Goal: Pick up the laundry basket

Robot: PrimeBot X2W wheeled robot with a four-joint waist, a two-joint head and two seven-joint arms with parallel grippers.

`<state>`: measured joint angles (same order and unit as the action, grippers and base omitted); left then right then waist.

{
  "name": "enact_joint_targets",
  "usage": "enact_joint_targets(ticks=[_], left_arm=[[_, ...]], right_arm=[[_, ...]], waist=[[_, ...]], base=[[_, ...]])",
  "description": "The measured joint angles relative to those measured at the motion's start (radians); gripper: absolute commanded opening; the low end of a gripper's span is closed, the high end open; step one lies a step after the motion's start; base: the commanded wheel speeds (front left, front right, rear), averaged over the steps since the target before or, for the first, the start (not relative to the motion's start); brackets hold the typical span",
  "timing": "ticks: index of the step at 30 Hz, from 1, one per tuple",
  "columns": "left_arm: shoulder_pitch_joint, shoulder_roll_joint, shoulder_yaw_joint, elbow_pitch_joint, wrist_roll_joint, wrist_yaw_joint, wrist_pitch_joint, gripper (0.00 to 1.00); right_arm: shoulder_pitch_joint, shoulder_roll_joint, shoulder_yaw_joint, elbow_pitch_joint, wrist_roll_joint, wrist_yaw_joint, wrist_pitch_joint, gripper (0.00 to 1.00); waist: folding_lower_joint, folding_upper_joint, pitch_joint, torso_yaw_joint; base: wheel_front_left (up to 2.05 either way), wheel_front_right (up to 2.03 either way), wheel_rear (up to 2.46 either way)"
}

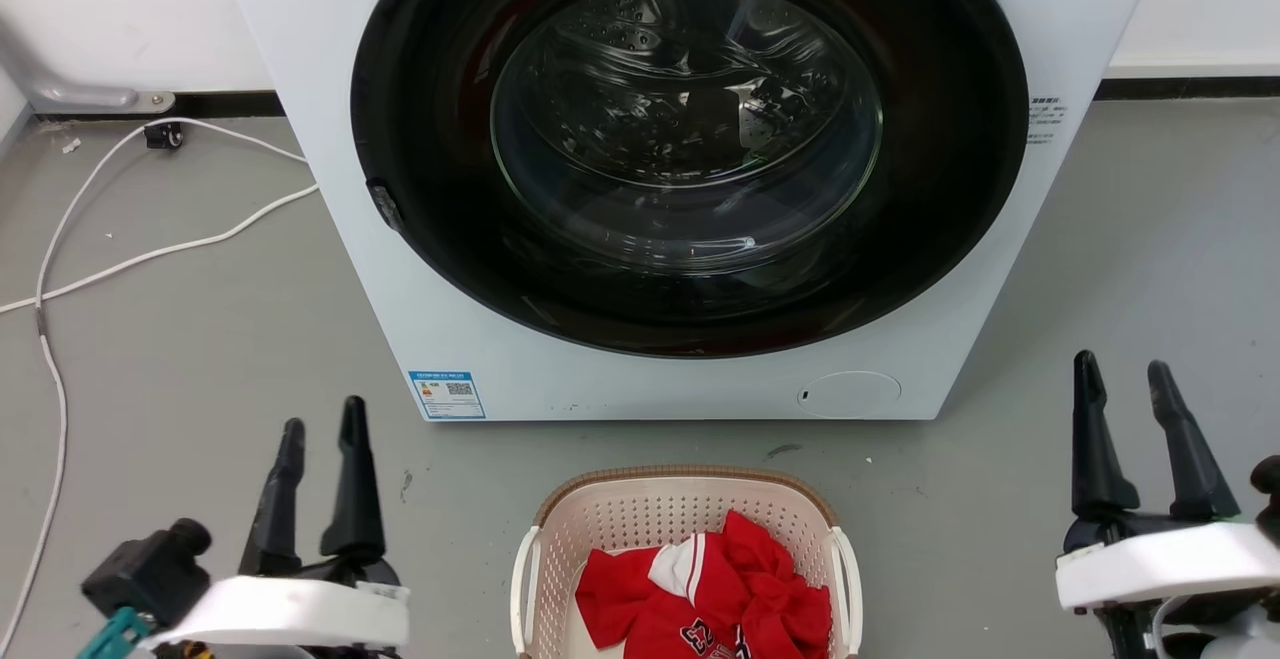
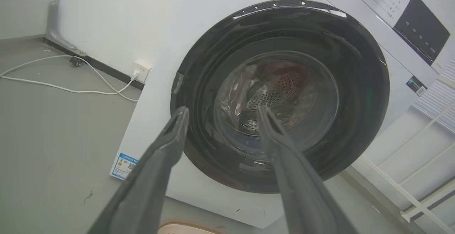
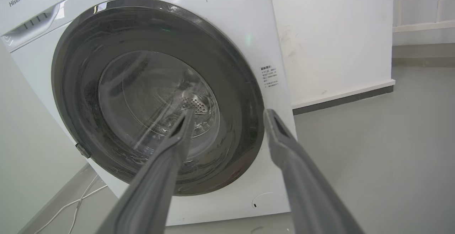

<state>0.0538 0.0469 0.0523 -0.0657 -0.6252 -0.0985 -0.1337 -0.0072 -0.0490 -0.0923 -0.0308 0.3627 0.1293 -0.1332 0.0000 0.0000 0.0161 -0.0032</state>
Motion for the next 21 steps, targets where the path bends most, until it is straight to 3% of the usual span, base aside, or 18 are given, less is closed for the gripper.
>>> enact_joint_targets(ticks=[14,21], left_arm=[[0.024,0.015,-0.099,0.013,0.247,0.004,-0.035,1.00],[0.036,0.042,-0.152,0.043,0.332,0.043,-0.051,1.00]], right_arm=[[0.024,0.000,0.008,0.047,-0.161,0.000,-0.035,1.00],[0.035,0.000,0.008,0.070,-0.207,0.001,-0.052,1.00]], waist=[[0.0000,0.0000,-0.004,-0.003],[0.0000,0.0000,-0.006,-0.004]], base=[[0.00,0.00,0.00],[0.00,0.00,0.00]])
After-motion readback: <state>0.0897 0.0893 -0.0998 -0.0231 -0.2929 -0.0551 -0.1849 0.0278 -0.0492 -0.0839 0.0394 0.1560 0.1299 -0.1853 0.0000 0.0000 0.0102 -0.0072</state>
